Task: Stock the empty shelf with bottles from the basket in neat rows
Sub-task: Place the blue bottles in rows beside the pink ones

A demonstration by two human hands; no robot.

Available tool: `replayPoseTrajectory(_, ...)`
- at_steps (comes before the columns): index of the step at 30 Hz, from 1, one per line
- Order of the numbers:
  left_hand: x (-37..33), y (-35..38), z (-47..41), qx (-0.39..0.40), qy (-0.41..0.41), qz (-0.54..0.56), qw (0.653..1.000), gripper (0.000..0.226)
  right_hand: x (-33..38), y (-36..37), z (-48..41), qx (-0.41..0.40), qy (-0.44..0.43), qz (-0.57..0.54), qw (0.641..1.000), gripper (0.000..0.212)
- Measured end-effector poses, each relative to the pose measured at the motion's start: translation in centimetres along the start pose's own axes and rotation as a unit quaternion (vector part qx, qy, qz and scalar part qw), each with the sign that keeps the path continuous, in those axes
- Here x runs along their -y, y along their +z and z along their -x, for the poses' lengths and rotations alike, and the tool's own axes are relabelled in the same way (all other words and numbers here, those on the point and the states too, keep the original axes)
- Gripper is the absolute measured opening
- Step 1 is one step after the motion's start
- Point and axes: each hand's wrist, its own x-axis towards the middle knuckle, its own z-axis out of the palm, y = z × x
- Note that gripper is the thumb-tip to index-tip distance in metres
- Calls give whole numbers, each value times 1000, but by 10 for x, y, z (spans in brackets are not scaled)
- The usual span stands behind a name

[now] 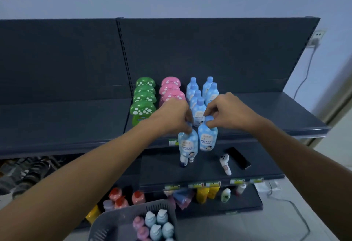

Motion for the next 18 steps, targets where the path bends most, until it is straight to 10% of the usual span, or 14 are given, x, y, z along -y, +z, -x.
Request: replayPoseTrajectory(18, -60, 38, -137, -28, -53, 16, 998, 25, -150, -26, -89, 12, -33, 7, 999, 18)
